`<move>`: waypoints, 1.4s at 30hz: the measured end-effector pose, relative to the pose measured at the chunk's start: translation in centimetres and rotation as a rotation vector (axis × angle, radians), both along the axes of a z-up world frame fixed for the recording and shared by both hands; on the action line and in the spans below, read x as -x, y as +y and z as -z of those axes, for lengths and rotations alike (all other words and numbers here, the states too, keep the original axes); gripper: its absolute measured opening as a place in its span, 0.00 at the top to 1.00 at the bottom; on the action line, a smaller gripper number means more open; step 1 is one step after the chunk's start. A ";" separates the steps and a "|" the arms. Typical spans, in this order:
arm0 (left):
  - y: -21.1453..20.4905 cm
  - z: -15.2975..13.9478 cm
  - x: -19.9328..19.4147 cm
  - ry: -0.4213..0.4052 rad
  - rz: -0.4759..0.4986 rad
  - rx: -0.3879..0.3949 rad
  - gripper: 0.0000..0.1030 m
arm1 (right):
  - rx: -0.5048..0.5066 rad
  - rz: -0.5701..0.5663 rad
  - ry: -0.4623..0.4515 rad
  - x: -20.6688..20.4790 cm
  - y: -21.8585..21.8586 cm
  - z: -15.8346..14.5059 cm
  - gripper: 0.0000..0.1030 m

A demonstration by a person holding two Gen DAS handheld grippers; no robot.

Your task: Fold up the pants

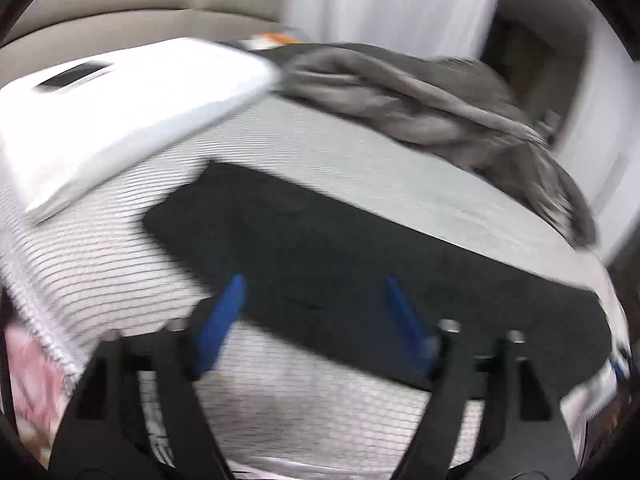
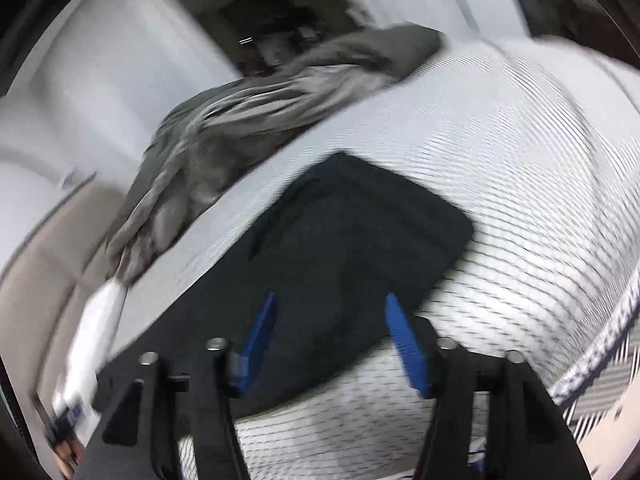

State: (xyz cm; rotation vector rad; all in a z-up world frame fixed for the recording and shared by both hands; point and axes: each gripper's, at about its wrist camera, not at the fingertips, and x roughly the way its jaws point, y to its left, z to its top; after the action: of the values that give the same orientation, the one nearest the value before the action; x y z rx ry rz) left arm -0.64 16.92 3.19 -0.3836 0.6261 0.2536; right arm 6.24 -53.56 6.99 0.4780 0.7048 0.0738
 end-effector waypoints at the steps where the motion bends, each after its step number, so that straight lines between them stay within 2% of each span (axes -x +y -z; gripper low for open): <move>1: -1.6 -0.2 -1.0 -0.011 0.068 -0.007 0.19 | 0.024 -0.035 -0.010 -0.3 1.3 -0.4 0.17; 2: -3.2 -0.3 -2.4 -0.017 0.123 -0.004 0.17 | 0.056 -0.085 -0.022 -0.6 3.0 -0.8 0.10; 4: -6.3 0.0 -4.7 -0.002 0.215 0.006 0.13 | 0.121 -0.213 -0.026 -1.6 7.0 -0.9 0.06; 7: -11.1 1.0 -8.4 0.014 0.327 0.003 0.11 | 0.231 -0.401 0.068 -3.6 13.1 0.7 0.05; 8: -12.6 1.4 -9.7 0.030 0.346 -0.007 0.06 | 0.273 -0.459 0.097 -4.4 15.3 1.4 0.05; 12: -18.2 3.4 -12.3 0.079 0.432 -0.046 0.03 | 0.354 -0.553 0.114 -5.8 19.9 3.1 0.05; 16: -22.4 5.6 -12.1 0.119 0.535 -0.101 0.01 | 0.429 -0.613 0.135 -6.3 21.6 5.3 0.04; 19: -24.8 7.4 -11.5 0.171 0.573 -0.167 0.01 | 0.524 -0.660 0.076 -4.9 21.5 6.0 0.04; 21: -25.9 8.1 -11.0 0.196 0.578 -0.255 0.01 | 0.584 -0.658 0.070 -4.7 20.7 5.5 0.04; 23: -26.1 8.2 -10.5 0.189 0.577 -0.259 0.01 | 0.645 -0.586 0.084 -5.0 18.0 5.2 0.03; 25: -25.4 8.3 -10.6 0.205 0.574 -0.235 0.01 | 0.683 -0.444 0.122 -5.8 13.8 4.9 0.03; 26: -24.9 8.3 -10.5 0.211 0.569 -0.227 0.01 | 0.698 -0.321 0.146 -6.4 10.7 4.8 0.04; 29: -23.5 8.5 -11.0 0.230 0.563 -0.211 0.01 | 0.725 -0.067 0.203 -6.9 4.6 4.7 0.04; 30: -23.4 8.4 -11.1 0.235 0.561 -0.211 0.01 | 0.698 -0.038 0.218 -6.9 3.8 4.7 0.04; 32: -23.1 7.9 -11.9 0.240 0.561 -0.216 0.01 | 0.679 -0.030 0.217 -7.0 3.5 4.2 0.03; 34: -22.9 6.7 -11.4 0.216 0.558 -0.205 0.01 | 0.733 -0.036 0.167 -6.7 4.9 3.0 0.03; 36: -22.8 5.5 -11.4 0.178 0.565 -0.171 0.01 | 0.699 -0.088 0.116 -6.3 6.8 2.1 0.03; 38: -23.1 4.7 -12.1 0.167 0.573 -0.156 0.01 | 0.611 -0.191 0.084 -6.6 9.8 1.4 0.03; 39: -23.5 4.7 -12.9 0.178 0.578 -0.156 0.01 | 0.572 -0.278 0.080 -6.9 12.1 1.4 0.03; 42: -24.4 5.6 -15.0 0.233 0.588 -0.155 0.01 | 0.534 -0.464 0.099 -8.0 17.7 2.8 0.03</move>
State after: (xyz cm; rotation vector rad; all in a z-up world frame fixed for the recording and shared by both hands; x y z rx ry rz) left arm 14.31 -7.46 -2.43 -0.0094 0.9130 -0.2187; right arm 14.29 -35.86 4.16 -0.2010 0.8861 0.2897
